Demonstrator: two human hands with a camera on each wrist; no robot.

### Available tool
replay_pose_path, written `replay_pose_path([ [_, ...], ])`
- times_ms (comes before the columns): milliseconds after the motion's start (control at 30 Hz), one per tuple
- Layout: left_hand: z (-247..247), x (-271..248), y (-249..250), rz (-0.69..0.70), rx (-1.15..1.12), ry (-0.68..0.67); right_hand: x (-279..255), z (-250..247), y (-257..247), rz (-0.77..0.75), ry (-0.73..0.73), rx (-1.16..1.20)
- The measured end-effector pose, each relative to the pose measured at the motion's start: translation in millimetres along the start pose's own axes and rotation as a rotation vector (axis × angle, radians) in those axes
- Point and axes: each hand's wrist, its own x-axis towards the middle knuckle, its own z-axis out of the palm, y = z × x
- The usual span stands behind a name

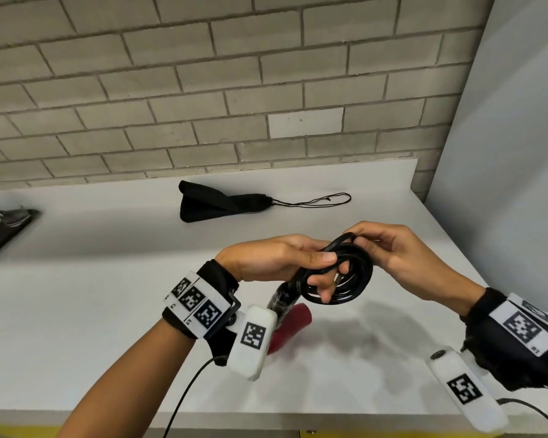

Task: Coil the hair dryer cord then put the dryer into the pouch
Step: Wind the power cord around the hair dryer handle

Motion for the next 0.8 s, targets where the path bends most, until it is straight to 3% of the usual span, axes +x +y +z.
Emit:
replay_pose_path([
  [167,-7.3,-4.9,4.1,0.026,0.400,0.270,-0.5,-0.8,1.9,0.103,-0.015,0.155],
  [433,7.3,4.7,-10.9,0.092,0.485,0.411,1.7,-1.5,13.0,0.371,0.022,0.537],
  [533,10.0,10.9,-10.8,0.142,0.494,0.448,-0.2,0.4,6.8,0.364,0.053,0.572],
  [633,7.9,15.9,-13.8,0.097,0.568,0.499,-1.8,8.0,-5.3,0.365,0.101,0.636],
  [700,7.6,18.3,-17.0,0.069,0.586,0.522,-2.9,12.4,-11.2,0.371,0.072,0.580],
  [800,8.3,21.9,-18.5,0.058,0.655,0.576,-0.9,15.9,-12.4,0.365,0.071,0.304],
])
